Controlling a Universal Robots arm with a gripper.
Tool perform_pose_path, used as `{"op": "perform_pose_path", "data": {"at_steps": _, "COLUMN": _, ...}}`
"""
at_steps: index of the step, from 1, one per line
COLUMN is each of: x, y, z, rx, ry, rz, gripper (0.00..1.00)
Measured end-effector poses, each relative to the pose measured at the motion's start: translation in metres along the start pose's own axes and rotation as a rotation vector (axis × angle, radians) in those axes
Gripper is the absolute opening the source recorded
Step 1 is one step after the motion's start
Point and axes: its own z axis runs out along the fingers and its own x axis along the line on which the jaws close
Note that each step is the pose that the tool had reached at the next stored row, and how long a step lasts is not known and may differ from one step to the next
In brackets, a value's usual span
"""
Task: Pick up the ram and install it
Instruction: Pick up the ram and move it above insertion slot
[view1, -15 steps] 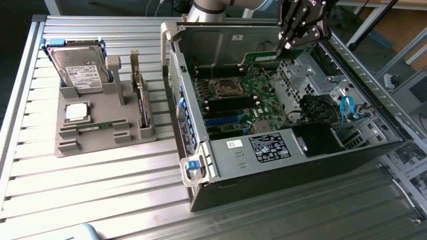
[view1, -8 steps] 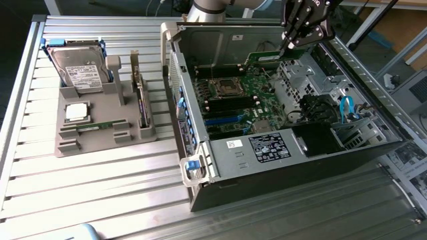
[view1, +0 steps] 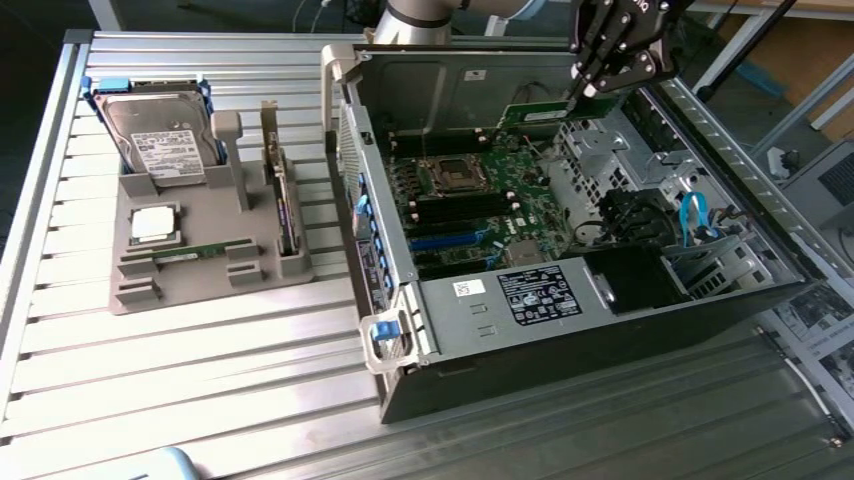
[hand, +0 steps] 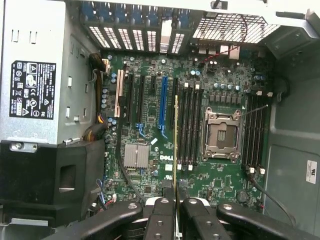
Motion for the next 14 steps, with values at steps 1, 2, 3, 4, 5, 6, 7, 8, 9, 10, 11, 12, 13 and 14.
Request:
{"op": "perform_pose_path", "data": {"at_steps": 1, "x": 0.0, "y": -0.0014, "z": -0.0001, "rx": 0.0, "ry": 0.0004, "rz": 0.0, "gripper": 0.13}}
{"op": "perform_pose_path", "data": {"at_steps": 2, "x": 0.0, "y": -0.0034, "z": -0.0001, "rx": 0.0, "ry": 0.0006, "rz": 0.0, "gripper": 0.13}}
{"op": "perform_pose_path", "data": {"at_steps": 3, "x": 0.0, "y": -0.0051, "z": -0.0001, "rx": 0.0, "ry": 0.0007, "rz": 0.0, "gripper": 0.13}}
{"op": "perform_pose_path", "data": {"at_steps": 4, "x": 0.0, "y": -0.0069, "z": -0.0002, "rx": -0.0001, "ry": 0.0011, "rz": 0.0, "gripper": 0.13}}
{"op": "perform_pose_path", "data": {"at_steps": 5, "x": -0.001, "y": -0.0108, "z": -0.0004, "rx": -0.0001, "ry": 0.0017, "rz": 0.0, "gripper": 0.13}}
{"op": "perform_pose_path", "data": {"at_steps": 6, "x": -0.001, "y": -0.0129, "z": -0.0005, "rx": -0.0002, "ry": 0.002, "rz": 0.0, "gripper": 0.13}}
{"op": "perform_pose_path", "data": {"at_steps": 7, "x": -0.001, "y": -0.0146, "z": -0.0005, "rx": -0.0002, "ry": 0.0024, "rz": 0.0, "gripper": 0.13}}
{"op": "perform_pose_path", "data": {"at_steps": 8, "x": -0.001, "y": -0.016, "z": -0.0006, "rx": -0.0002, "ry": 0.0026, "rz": 0.0, "gripper": 0.13}}
{"op": "perform_pose_path", "data": {"at_steps": 9, "x": -0.002, "y": -0.0183, "z": -0.0006, "rx": -0.0002, "ry": 0.0029, "rz": 0.0, "gripper": 0.13}}
{"op": "perform_pose_path", "data": {"at_steps": 10, "x": -0.002, "y": -0.0195, "z": -0.0007, "rx": -0.0002, "ry": 0.0031, "rz": 0.0, "gripper": 0.13}}
{"op": "perform_pose_path", "data": {"at_steps": 11, "x": -0.002, "y": -0.0207, "z": -0.0007, "rx": -0.0002, "ry": 0.0031, "rz": 0.0, "gripper": 0.13}}
{"op": "perform_pose_path", "data": {"at_steps": 12, "x": -0.002, "y": -0.0214, "z": -0.0007, "rx": -0.0002, "ry": 0.0031, "rz": 0.0, "gripper": 0.13}}
{"op": "perform_pose_path", "data": {"at_steps": 13, "x": -0.002, "y": -0.0217, "z": -0.0007, "rx": -0.0002, "ry": 0.0032, "rz": 0.0, "gripper": 0.13}}
{"op": "perform_pose_path", "data": {"at_steps": 14, "x": -0.002, "y": -0.0218, "z": -0.0007, "rx": -0.0002, "ry": 0.0031, "rz": 0.0, "gripper": 0.13}}
